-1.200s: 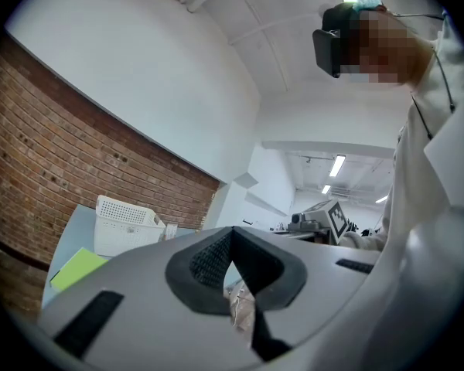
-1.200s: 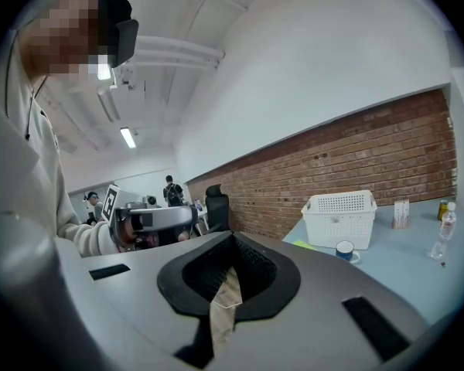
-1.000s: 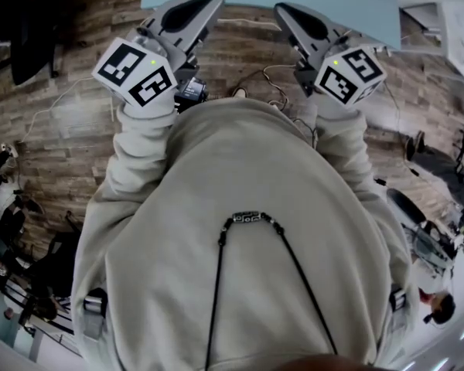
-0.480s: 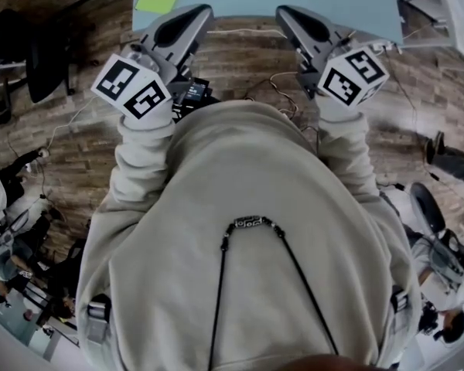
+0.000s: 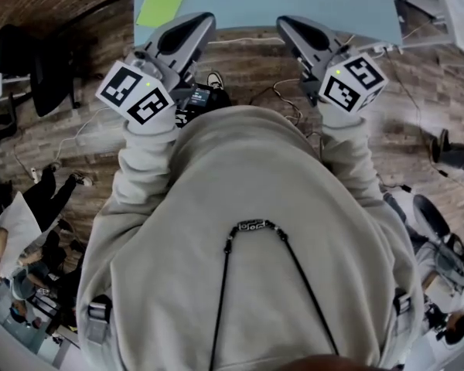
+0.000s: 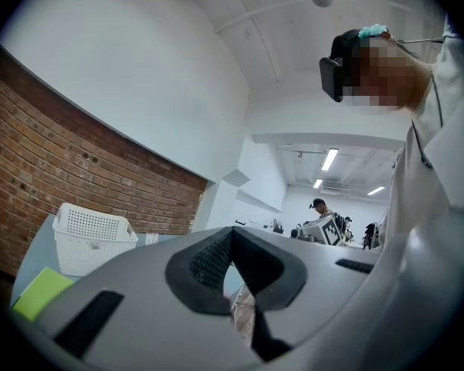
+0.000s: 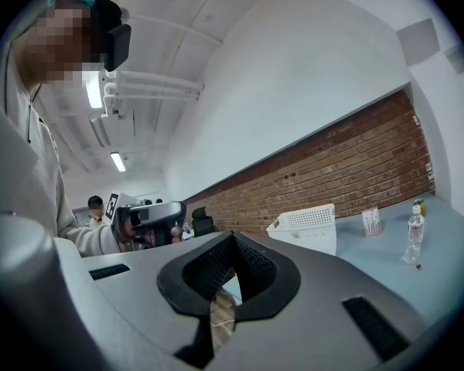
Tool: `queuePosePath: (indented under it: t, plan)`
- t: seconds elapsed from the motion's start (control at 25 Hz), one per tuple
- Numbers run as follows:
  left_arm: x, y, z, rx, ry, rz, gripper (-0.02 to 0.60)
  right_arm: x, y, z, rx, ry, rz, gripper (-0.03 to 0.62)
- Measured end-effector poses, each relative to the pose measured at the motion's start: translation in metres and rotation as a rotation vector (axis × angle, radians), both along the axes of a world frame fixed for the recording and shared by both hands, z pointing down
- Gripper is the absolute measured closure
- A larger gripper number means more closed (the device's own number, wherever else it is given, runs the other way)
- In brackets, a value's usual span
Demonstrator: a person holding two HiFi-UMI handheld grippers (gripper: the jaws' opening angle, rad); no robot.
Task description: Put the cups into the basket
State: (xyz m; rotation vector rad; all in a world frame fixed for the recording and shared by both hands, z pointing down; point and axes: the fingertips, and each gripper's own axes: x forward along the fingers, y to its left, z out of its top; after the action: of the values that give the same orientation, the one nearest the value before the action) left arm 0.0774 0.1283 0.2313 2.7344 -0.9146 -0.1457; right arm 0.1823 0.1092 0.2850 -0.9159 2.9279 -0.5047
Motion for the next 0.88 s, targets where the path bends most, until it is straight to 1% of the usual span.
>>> queuePosePath:
  t: [0.12, 0.24, 0.36, 0.52, 0.6, 0.68, 0.88]
  plan:
    - [-0.005, -0.017, -0.007, 0.009, 0.015, 0.015, 0.584, -0.004, -0.015, -0.006, 0.006, 0.009, 0.002, 0.582]
    - [-0.019, -0.046, -0.008, -0.008, 0.042, 0.015, 0.584, -0.017, -0.040, -0.008, -0.004, 0.028, -0.007, 0.582]
    - [-0.028, -0.075, -0.005, -0.017, 0.029, 0.010, 0.584, -0.029, -0.066, -0.011, -0.004, 0.038, -0.009, 0.582]
    - [-0.020, -0.079, -0.005, 0.002, 0.030, 0.042, 0.584, -0.032, -0.071, -0.012, 0.012, 0.047, -0.012, 0.582]
    - [-0.022, -0.083, -0.003, 0.005, 0.040, 0.058, 0.584, -0.035, -0.075, -0.010, 0.014, 0.051, -0.009, 0.582]
    - [-0.035, -0.100, 0.000, 0.001, 0.056, 0.063, 0.584, -0.047, -0.090, -0.007, 0.009, 0.067, -0.005, 0.582]
    - [-0.089, -0.169, 0.011, -0.032, 0.090, 0.070, 0.584, -0.098, -0.154, -0.007, -0.013, 0.117, 0.013, 0.582]
